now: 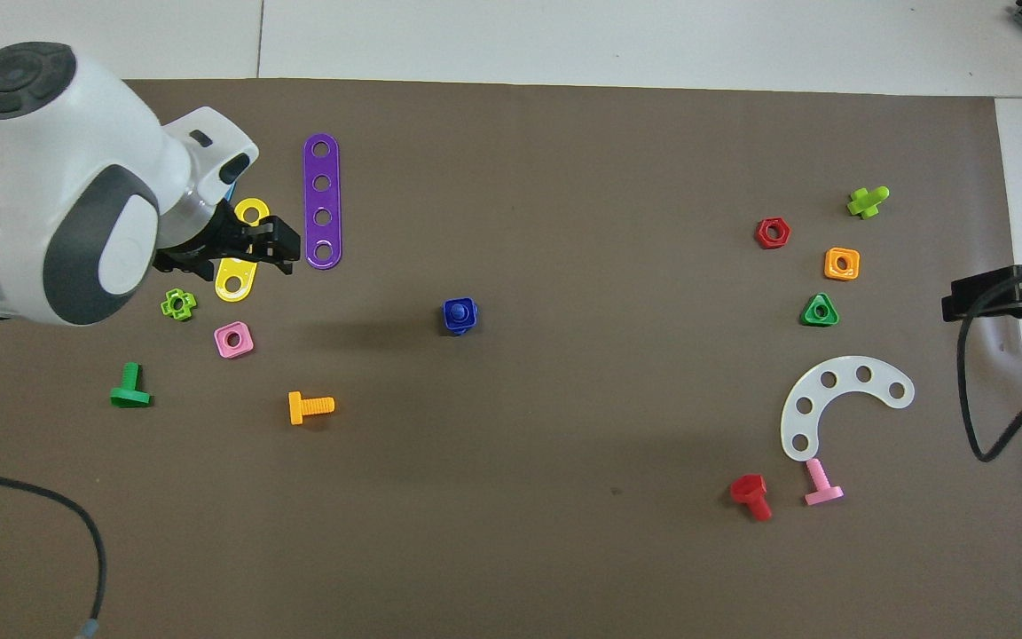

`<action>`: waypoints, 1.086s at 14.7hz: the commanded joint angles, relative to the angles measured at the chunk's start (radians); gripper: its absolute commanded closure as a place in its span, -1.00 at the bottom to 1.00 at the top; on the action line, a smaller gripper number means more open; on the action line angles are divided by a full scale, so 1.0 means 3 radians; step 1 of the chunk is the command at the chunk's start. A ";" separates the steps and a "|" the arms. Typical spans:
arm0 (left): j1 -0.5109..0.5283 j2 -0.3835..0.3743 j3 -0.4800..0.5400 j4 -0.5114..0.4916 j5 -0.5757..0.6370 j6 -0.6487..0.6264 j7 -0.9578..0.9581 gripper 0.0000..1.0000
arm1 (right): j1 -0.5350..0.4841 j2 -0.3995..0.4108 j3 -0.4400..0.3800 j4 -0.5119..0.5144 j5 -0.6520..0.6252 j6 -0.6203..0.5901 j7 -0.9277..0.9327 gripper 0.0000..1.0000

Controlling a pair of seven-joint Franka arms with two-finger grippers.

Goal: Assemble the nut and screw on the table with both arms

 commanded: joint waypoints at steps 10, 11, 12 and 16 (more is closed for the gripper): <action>0.0197 -0.0794 -0.0027 -0.0098 0.0326 -0.0350 -0.0007 -1.00 | -0.0023 -0.0074 0.0022 -0.0087 0.0041 0.0031 0.0049 -1.00; 0.0197 -0.0825 -0.0022 -0.0098 0.0326 -0.0350 -0.0033 -1.00 | -0.0023 -0.0074 0.0022 -0.0087 0.0041 0.0031 0.0049 -1.00; 0.0197 -0.0850 -0.0022 -0.0093 0.0326 -0.0355 -0.0039 -1.00 | -0.0023 -0.0074 0.0022 -0.0087 0.0041 0.0031 0.0049 -1.00; 0.0192 -0.0896 -0.0048 -0.0073 0.0331 -0.0350 -0.0028 -1.00 | -0.0023 -0.0074 0.0022 -0.0087 0.0041 0.0031 0.0049 -1.00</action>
